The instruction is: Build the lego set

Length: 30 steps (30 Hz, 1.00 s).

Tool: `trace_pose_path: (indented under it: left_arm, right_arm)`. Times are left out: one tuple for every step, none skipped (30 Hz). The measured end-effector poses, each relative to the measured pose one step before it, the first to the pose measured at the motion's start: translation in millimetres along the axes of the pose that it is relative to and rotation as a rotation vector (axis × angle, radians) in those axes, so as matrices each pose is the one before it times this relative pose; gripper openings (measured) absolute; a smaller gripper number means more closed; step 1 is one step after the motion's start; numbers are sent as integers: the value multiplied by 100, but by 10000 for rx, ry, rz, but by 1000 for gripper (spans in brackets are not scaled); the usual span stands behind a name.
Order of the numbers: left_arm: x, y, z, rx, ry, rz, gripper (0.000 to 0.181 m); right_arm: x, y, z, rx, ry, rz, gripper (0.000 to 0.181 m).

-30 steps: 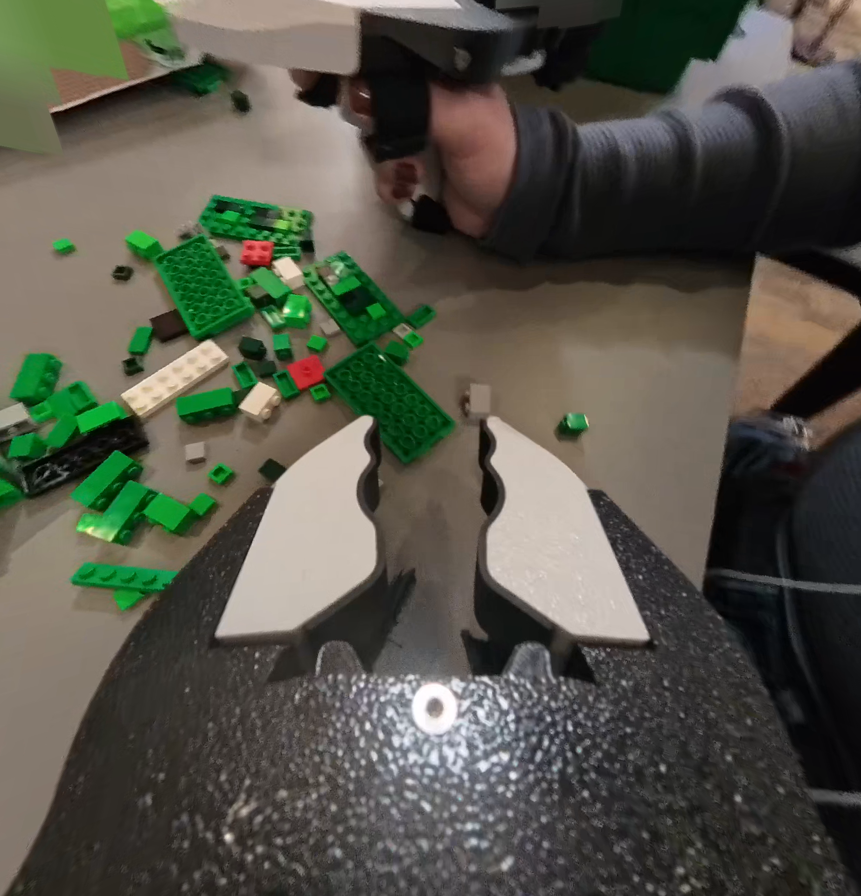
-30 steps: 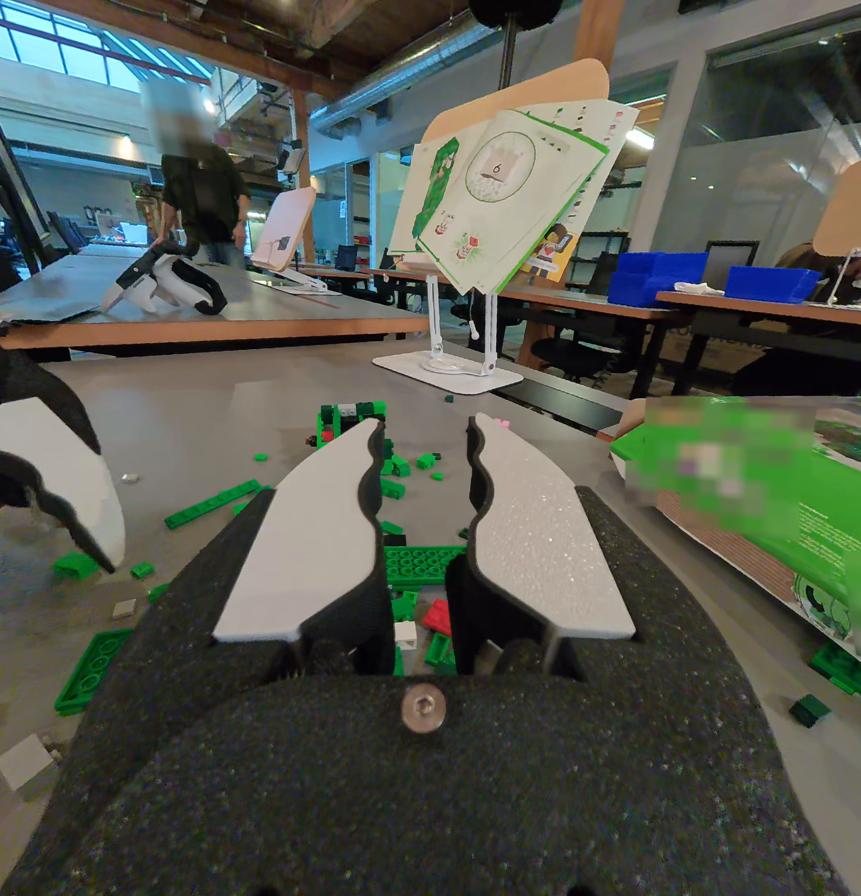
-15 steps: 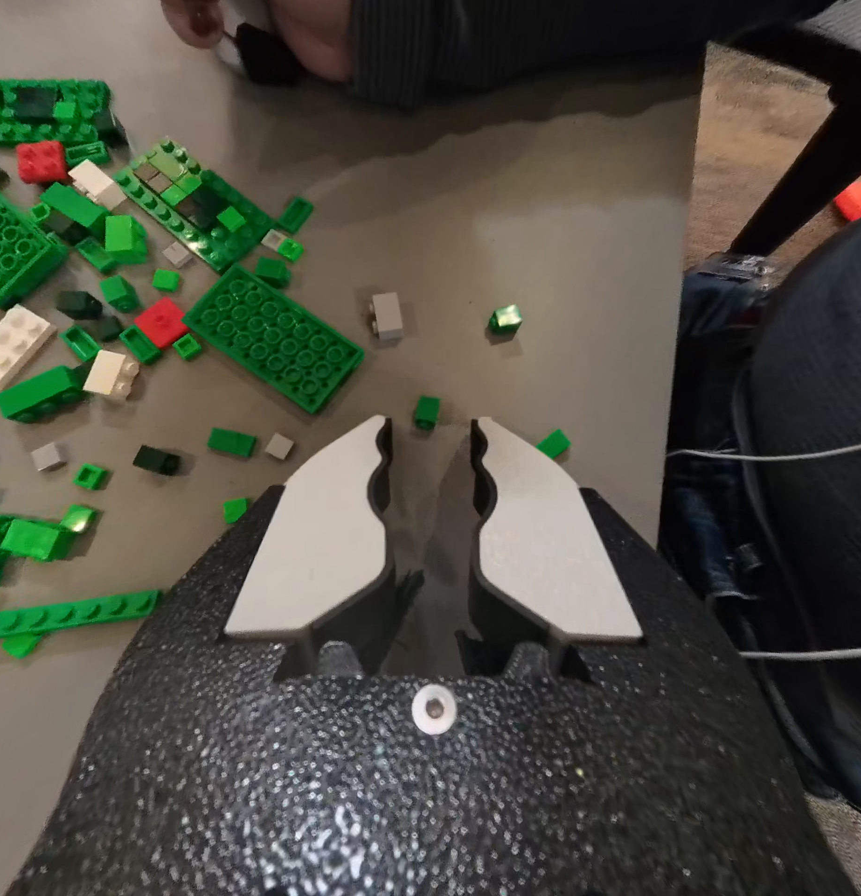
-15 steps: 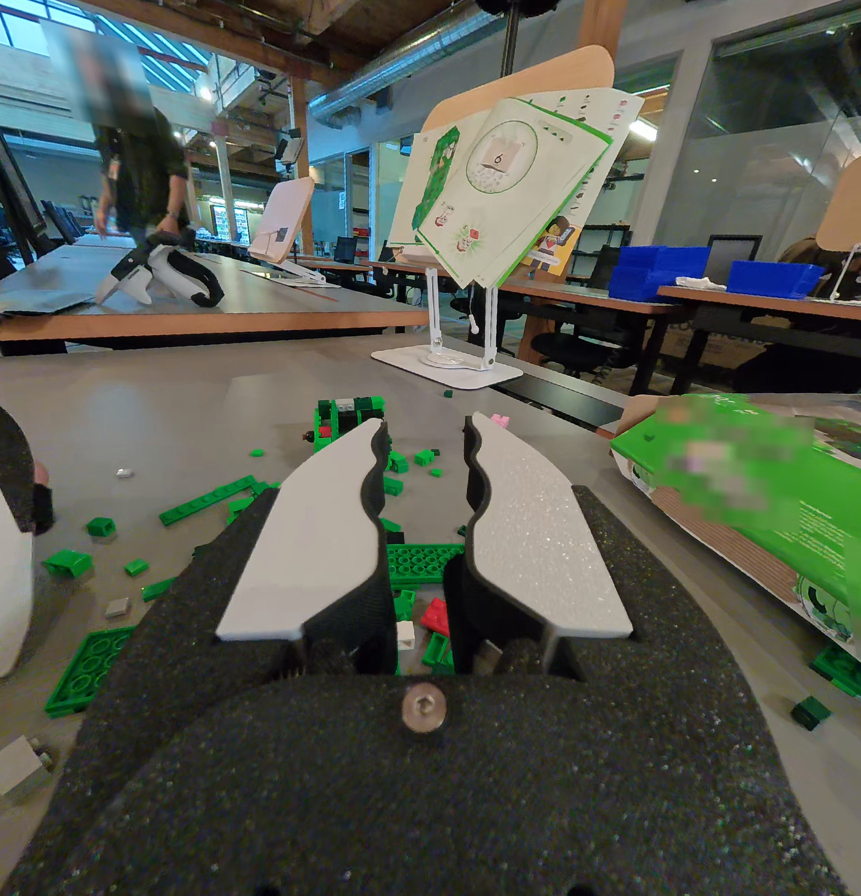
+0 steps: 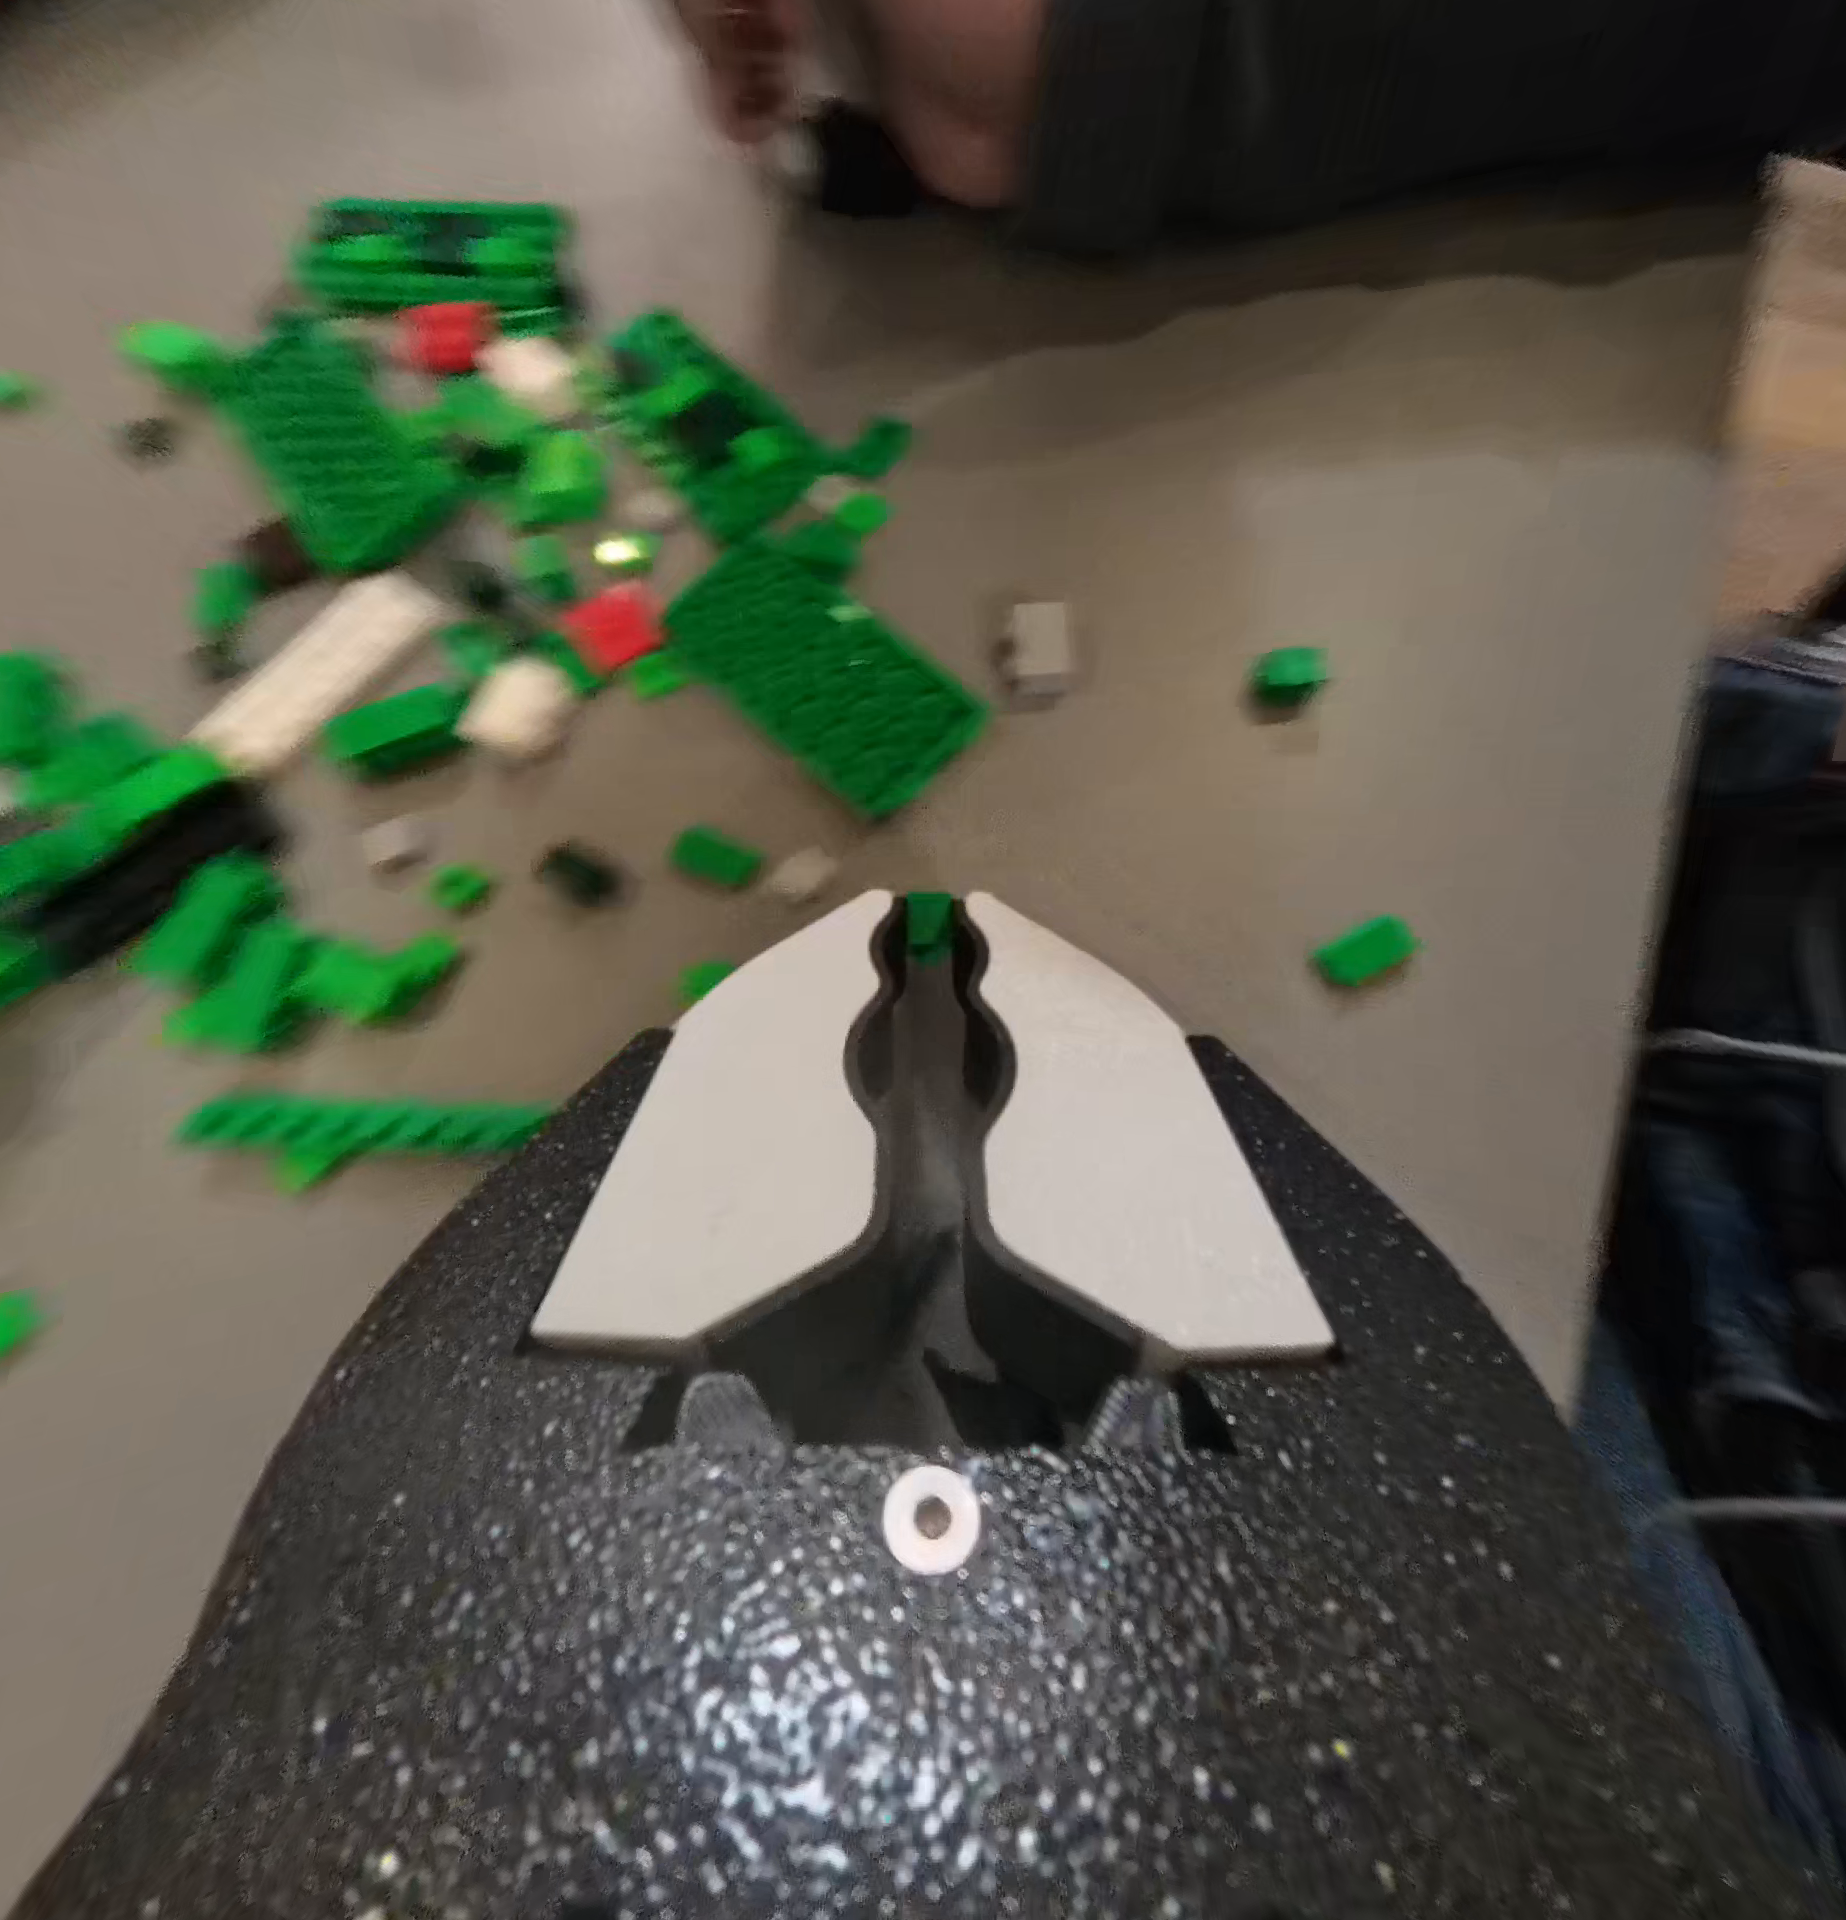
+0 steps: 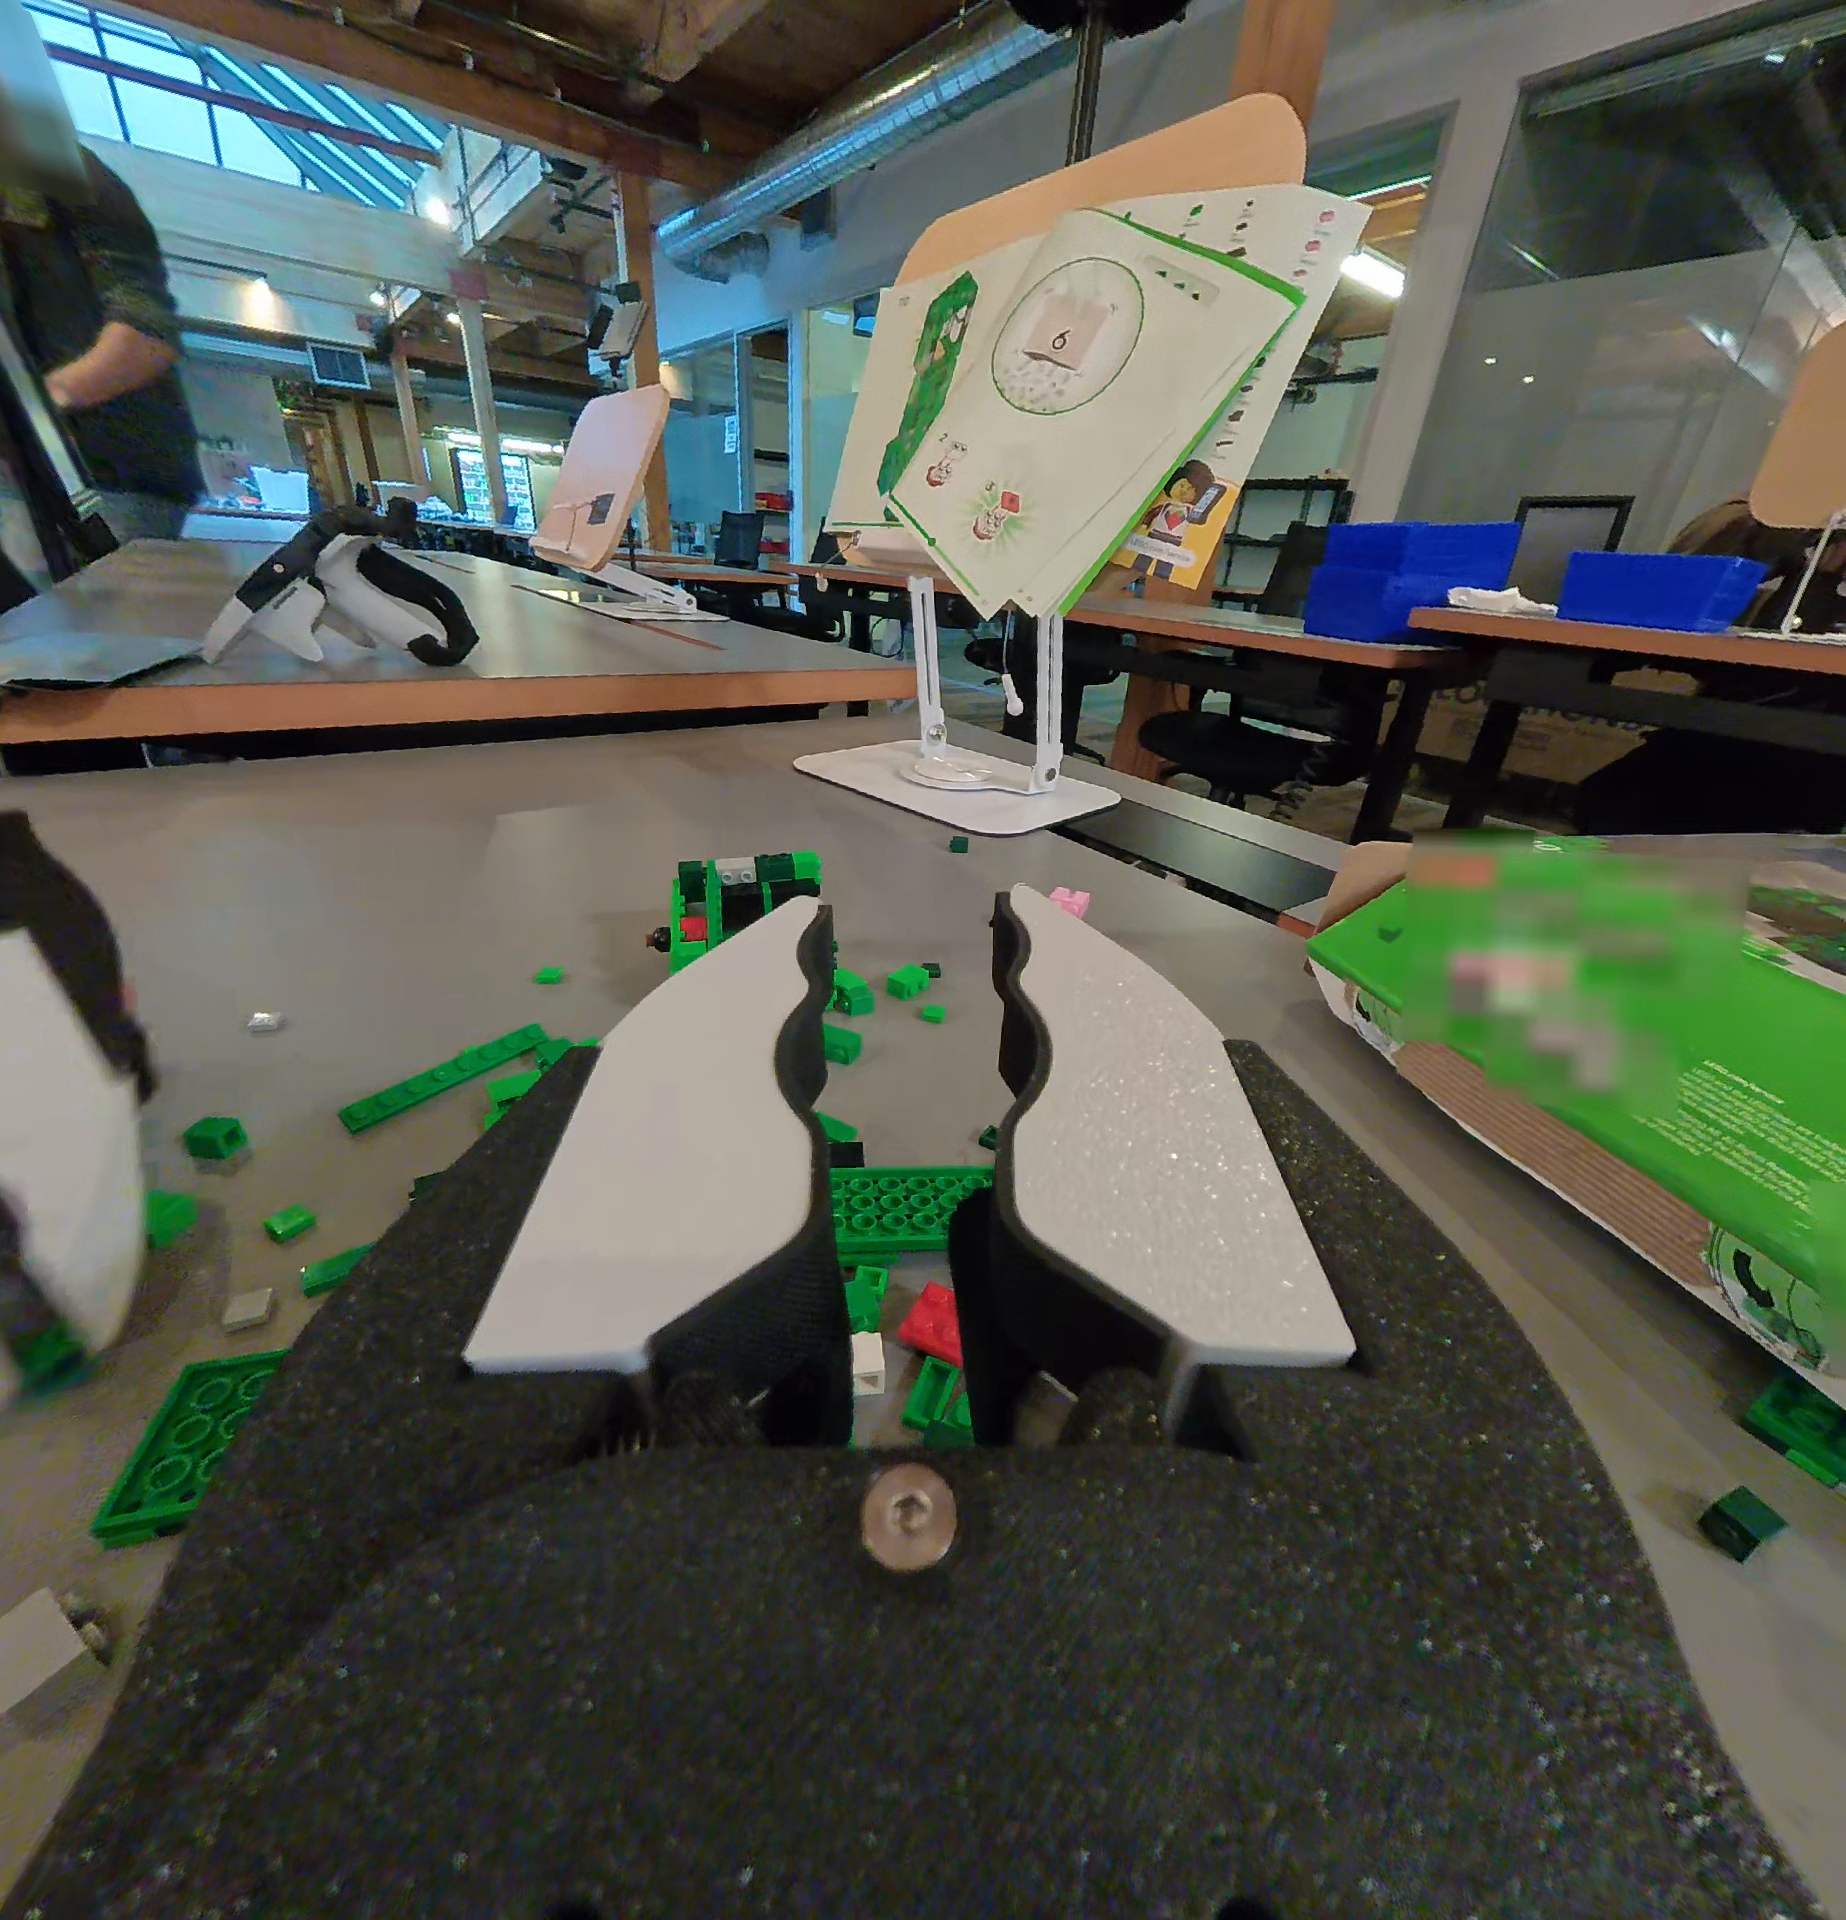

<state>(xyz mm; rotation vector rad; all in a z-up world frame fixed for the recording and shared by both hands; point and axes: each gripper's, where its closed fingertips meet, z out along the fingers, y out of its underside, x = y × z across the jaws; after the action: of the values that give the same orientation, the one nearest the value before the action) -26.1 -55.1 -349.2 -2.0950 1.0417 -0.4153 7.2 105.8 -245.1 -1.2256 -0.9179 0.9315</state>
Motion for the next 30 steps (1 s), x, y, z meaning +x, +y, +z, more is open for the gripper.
trace_pose_path:
  left_arm:
    - [-2059, 67, -1128, 248, -950, -461, 7]
    - [-2327, -39, -1176, 377, -894, -617, 7]
    - [-2852, 88, -1094, 289, -1049, -765, 7]
    - [-3385, 463, -826, 11, -1289, -692, 7]
    - [-3436, 751, -388, -177, -1257, -485, 7]
    - [-2839, 766, 70, -210, -874, -375, 7]
    - [-2194, 645, 353, -171, -548, -398, 7]
    - [-1535, 562, 470, -197, -264, -380, 7]
    - [-975, 502, 478, -239, -56, -264, 7]
    - [-811, 394, 393, -213, -121, -173, 7]
    - [-640, 249, 307, -129, -186, -28, 7]
    - [-303, 139, 246, -61, -74, 54, 7]
    - [-191, 118, 210, -59, -68, 3, 7]
    - [-43, 88, 191, -43, 0, -12, 7]
    - [100, 2, 111, -41, 79, -18, 11]
    - [-23, -150, 21, 61, -33, -53, 22]
    - [126, -174, -41, 66, 74, -6, 29]
    - [51, -165, -63, 63, 23, -9, 36]
    - [0, -124, -108, 40, -14, -3, 37]
    - [83, -98, -167, 31, 48, 20, 39]
    - [146, -173, -263, 90, 76, 31, 40]
    - [112, -226, -373, 151, 28, 30, 42]
    - [148, -190, -408, 153, 38, 77, 44]
    - [103, -47, -410, 91, 12, 96, 45]
    - [59, 63, -348, 49, 7, 106, 47]
    - [189, 159, -297, 9, 120, 88, 48]
    - [419, 150, -308, 18, 287, 21, 50]
    - [701, -20, -372, 138, 464, 7, 52]
    - [1045, -210, -452, 276, 641, 65, 53]
    - [1285, -264, -492, 307, 735, 130, 53]
  right_arm:
    - [22, 16, 43, 0, 9, -10, 29]
    - [17, 34, 67, -20, 7, -25, 28]
    - [-21, 57, 99, -42, -13, -32, 28]
    - [-67, 79, 93, -53, -39, -45, 28]
    - [-75, 52, 54, -46, -26, -60, 28]
    - [-87, 18, 37, -19, -15, -80, 28]
    - [-85, 20, 31, -14, -17, -83, 28]
    - [-87, 35, 35, -31, -24, -69, 28]
    - [-80, 34, 30, -30, -21, -56, 28]
    - [-36, 5, 16, -8, -6, -45, 28]
    - [-18, -1, 3, -3, 4, -28, 27]
    - [4, 12, 7, -8, -5, -5, 27]
    - [3, -7, -11, 6, -3, 14, 27]
    - [31, -13, -9, 12, 5, 19, 27]
    - [21, 0, -7, 3, 0, 18, 27]
    - [12, -10, -15, 9, -1, 21, 27]
    - [23, -21, -9, 17, 6, 18, 27]
    - [16, -11, -9, 9, 5, 9, 27]
    - [4, 2, -11, 7, -4, 9, 27]
    - [6, -15, -7, 12, -2, 11, 27]
    - [22, -4, -9, 5, 3, 10, 27]
    - [2, -4, -3, 4, -3, 10, 27]
    - [1, -6, -2, 5, -4, 10, 27]
    - [3, 16, 9, -10, -4, 9, 27]
    - [-8, 24, 10, -16, -8, 0, 27]
    - [-19, 10, 19, -8, -6, -12, 27]
    - [-19, 12, 4, -11, -5, -18, 27]
    - [-28, 19, 20, -15, -6, -16, 27]
    - [-10, 5, 3, -5, -3, -9, 26]
    - [-2, 4, 7, -3, -1, -5, 26]
